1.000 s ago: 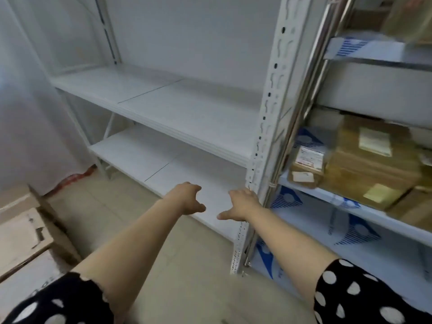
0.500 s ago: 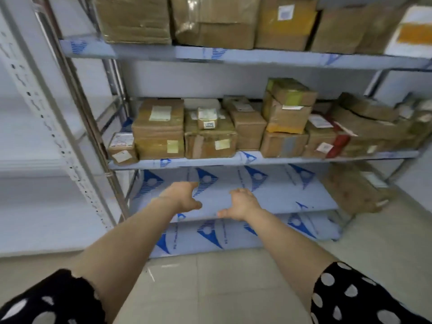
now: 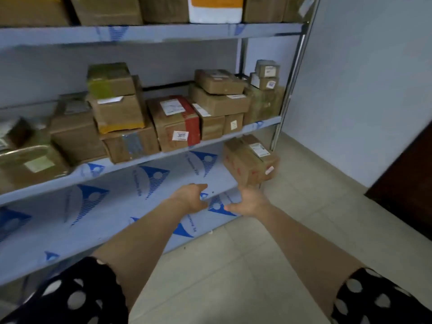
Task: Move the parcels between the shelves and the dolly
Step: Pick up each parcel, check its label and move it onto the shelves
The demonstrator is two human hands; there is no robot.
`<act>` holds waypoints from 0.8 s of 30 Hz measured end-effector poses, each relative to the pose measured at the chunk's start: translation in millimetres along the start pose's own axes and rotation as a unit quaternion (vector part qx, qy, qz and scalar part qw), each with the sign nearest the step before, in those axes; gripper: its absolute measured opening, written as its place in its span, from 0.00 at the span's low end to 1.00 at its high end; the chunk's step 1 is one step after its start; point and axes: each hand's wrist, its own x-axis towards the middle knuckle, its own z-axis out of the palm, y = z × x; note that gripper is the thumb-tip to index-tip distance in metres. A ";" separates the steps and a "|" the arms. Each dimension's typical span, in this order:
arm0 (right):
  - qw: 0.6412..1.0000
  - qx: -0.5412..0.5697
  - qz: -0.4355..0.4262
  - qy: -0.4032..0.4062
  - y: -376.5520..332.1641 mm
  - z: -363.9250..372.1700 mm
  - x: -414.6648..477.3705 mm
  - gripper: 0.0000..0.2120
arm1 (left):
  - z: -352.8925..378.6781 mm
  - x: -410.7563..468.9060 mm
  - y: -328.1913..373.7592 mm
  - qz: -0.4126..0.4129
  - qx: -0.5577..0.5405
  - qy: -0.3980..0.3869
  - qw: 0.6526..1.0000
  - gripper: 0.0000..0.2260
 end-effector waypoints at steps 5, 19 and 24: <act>0.998 0.050 0.048 0.010 82.5 -33.9 41.7 0.33 | 9.8 77.1 60.1 0.006 0.016 -0.016 1.000 0.29; 0.995 -0.015 0.092 -0.030 223.0 -92.7 297.4 0.21 | 28.7 362.7 125.4 -0.012 0.067 -0.051 0.996 0.23; 0.993 -0.016 0.100 -0.057 259.3 -96.4 377.2 0.21 | 34.7 430.9 138.5 -0.033 0.090 -0.086 0.992 0.22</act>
